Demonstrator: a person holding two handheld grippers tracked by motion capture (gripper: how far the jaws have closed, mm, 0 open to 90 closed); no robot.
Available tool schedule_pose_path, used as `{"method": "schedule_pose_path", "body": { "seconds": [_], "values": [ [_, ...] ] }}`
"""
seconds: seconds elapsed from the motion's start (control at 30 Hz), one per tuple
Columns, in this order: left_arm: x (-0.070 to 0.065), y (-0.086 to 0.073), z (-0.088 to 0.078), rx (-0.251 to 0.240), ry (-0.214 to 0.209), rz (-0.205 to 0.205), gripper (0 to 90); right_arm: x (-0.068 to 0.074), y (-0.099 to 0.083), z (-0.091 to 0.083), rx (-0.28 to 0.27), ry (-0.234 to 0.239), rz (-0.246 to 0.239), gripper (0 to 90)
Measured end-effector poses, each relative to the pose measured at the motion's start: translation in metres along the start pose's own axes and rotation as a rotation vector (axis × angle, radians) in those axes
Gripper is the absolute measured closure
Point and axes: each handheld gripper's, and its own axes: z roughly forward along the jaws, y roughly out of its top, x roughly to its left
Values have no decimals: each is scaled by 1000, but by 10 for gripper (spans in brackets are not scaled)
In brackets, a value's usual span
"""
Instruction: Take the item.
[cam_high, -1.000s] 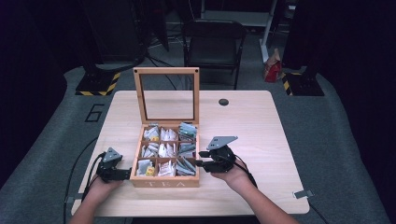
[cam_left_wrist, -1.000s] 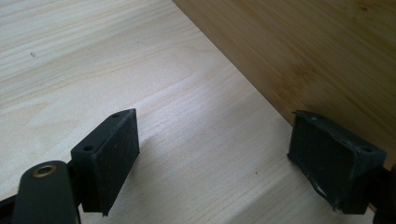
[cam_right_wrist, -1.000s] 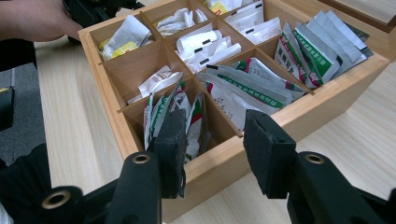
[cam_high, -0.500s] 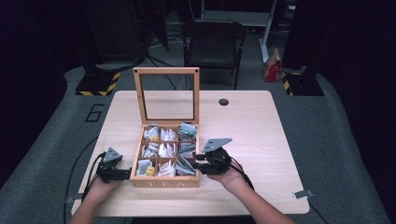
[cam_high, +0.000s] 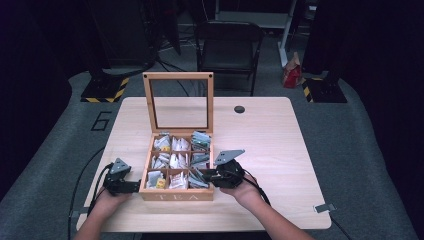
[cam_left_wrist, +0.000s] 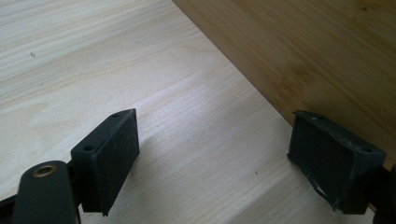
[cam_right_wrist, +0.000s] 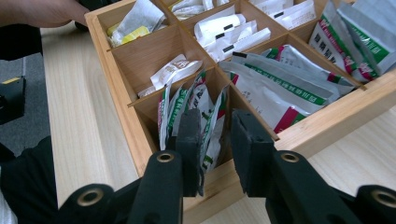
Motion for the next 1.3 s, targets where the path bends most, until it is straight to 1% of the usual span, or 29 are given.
{"method": "schedule_pose_path", "body": {
  "seconds": [0.03,0.07,0.13,0.2,0.27,0.33,0.37,0.43,0.47,0.5,0.53,0.57,0.67,0.73,0.77,0.8,0.97,1.1,1.17,1.27,1.3],
  "values": [
    [0,0,0,0,0,1,158,0,0,1,5,5,-7,744],
    [0,0,0,0,0,0,158,0,-1,2,8,7,-1,750],
    [0,0,0,0,0,2,158,0,-1,3,11,9,-8,758],
    [0,0,0,0,0,1,158,1,-1,5,19,13,-1,779],
    [0,0,0,0,0,1,158,0,-2,7,29,21,-4,790],
    [0,0,0,0,0,0,158,0,-2,9,31,22,-1,797],
    [0,0,0,0,0,0,158,0,-2,10,31,23,-9,801],
    [0,0,0,1,0,2,158,0,-2,11,34,23,-9,815],
    [0,0,0,-1,0,-1,158,0,-2,12,37,30,-11,825],
    [0,0,0,-1,0,-1,158,0,-2,12,34,26,-1,836],
    [0,0,0,-1,0,-1,158,1,-2,13,31,23,-1,844],
    [0,0,0,-1,0,-1,158,0,-2,13,33,27,-11,852],
    [0,0,0,-1,0,0,158,1,-2,14,32,29,10,876],
    [0,0,0,-1,0,-1,158,0,-2,14,32,31,4,892],
    [0,0,0,-1,0,-1,158,1,-2,14,29,32,10,894],
    [0,0,0,-1,0,-1,158,0,-2,14,30,32,1,895],
    [0,0,0,-2,0,-1,158,1,-2,14,26,33,-9,899],
    [0,0,0,-1,0,-1,158,2,-1,13,25,32,-7,900],
    [0,0,0,-1,0,-1,158,2,-1,13,22,28,-13,900],
    [0,0,0,-1,0,-1,158,2,0,11,17,34,-8,900],
    [0,0,0,-1,0,-1,158,2,0,11,18,33,-17,900]
  ]
}}
